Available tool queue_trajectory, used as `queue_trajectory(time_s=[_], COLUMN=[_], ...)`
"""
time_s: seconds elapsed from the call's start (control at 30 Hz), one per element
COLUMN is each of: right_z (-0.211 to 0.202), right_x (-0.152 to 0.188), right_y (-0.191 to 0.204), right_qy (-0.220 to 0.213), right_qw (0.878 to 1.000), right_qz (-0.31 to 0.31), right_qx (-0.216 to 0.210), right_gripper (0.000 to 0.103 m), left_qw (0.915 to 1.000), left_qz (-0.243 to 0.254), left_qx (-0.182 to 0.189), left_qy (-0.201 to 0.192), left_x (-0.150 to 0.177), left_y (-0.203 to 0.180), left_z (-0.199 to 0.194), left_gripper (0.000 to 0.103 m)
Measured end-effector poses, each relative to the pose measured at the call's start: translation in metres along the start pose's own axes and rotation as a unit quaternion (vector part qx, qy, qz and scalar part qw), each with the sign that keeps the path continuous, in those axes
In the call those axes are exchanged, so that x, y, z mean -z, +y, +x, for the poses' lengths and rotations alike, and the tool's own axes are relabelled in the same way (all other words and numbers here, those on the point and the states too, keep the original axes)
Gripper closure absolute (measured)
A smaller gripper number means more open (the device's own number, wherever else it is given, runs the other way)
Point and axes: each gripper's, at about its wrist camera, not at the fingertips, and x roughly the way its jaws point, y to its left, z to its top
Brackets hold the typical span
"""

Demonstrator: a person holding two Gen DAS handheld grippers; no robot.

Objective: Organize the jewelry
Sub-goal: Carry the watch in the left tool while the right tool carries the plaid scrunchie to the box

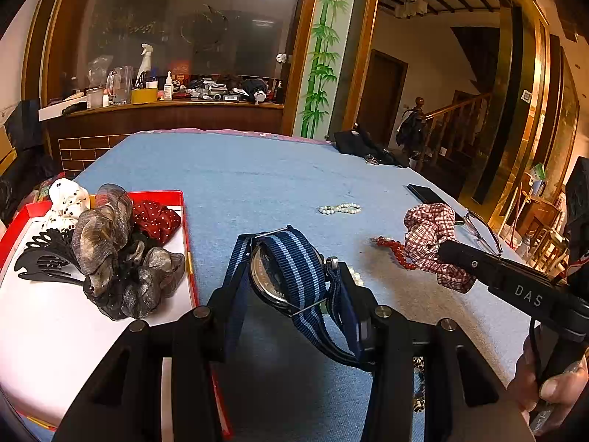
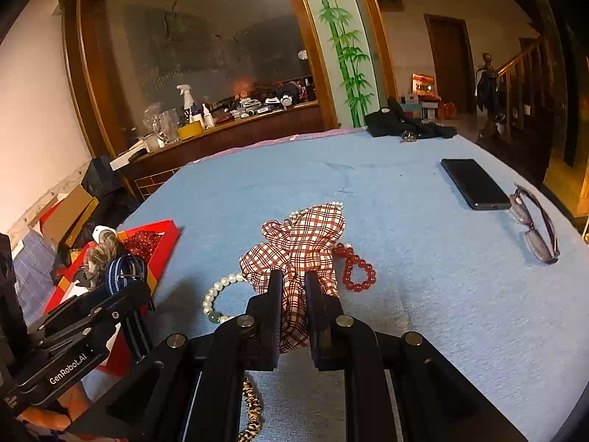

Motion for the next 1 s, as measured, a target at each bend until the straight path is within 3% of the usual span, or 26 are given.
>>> queue_trajectory(time_s=[0.73,1.0], right_z=[-0.006,-0.023], right_x=[0.002,0.014], right_y=[0.006,0.021], right_qy=[-0.016,-0.002], right_qw=[1.000,1.000], right_qz=[-0.019,-0.001], right_qx=[-0.009,-0.030], right_gripper=[0.090,0.090], left_qw=[0.9995,0.9985], left_qz=[0.017,0.029], left_qx=[-0.014,-0.033], left_qy=[-0.023,-0.032], left_x=[0.002,-0.001], left_y=[-0.010,-0.009], left_z=[-0.011,-0.037], left_gripper=[0.060,0.060])
